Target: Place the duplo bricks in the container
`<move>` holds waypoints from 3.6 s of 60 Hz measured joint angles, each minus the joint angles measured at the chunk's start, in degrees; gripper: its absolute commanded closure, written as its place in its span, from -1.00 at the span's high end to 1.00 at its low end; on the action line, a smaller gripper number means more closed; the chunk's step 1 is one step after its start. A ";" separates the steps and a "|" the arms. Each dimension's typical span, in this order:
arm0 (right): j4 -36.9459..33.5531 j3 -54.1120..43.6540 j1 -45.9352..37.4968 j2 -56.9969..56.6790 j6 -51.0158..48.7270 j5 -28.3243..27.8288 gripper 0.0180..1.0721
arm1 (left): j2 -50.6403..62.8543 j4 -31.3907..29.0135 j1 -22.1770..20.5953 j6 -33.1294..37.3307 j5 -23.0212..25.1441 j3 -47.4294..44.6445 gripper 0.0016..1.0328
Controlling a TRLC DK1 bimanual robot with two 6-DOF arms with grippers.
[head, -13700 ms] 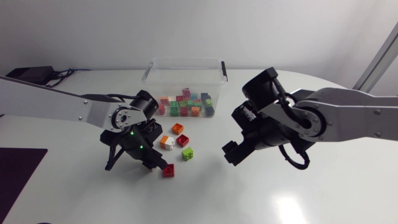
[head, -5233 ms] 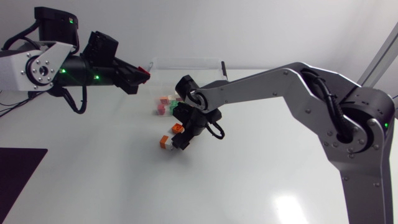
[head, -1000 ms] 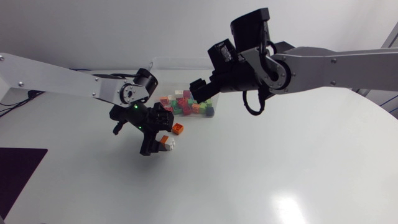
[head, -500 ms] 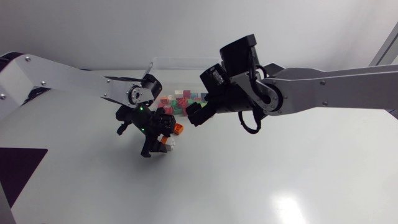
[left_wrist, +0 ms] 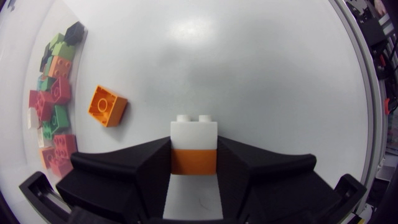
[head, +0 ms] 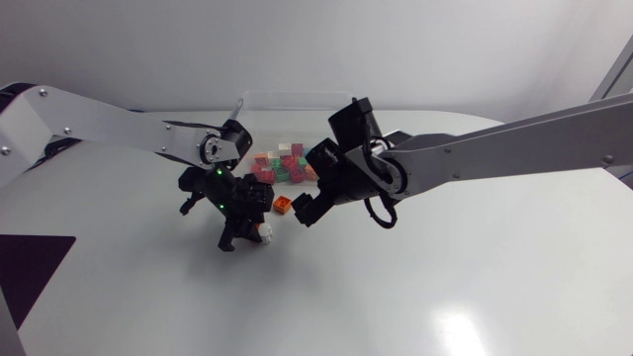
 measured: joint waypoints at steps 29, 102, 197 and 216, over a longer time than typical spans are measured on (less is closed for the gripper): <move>-7.39 14.32 -0.52 13.57 -3.08 -2.97 0.88 | -13.44 -1.75 6.25 -7.98 10.71 -0.39 -0.81; -25.59 42.49 1.42 32.54 -6.29 -1.86 0.36 | -24.13 28.96 11.85 -41.64 15.02 -2.32 -0.81; -19.74 6.88 -1.51 -9.57 -4.92 -1.33 -0.31 | 4.50 27.65 4.00 -57.64 0.48 30.45 0.94; -19.71 7.56 -2.49 -11.30 -3.39 -1.46 -0.31 | 1.03 24.26 4.07 -56.72 -0.11 25.07 0.94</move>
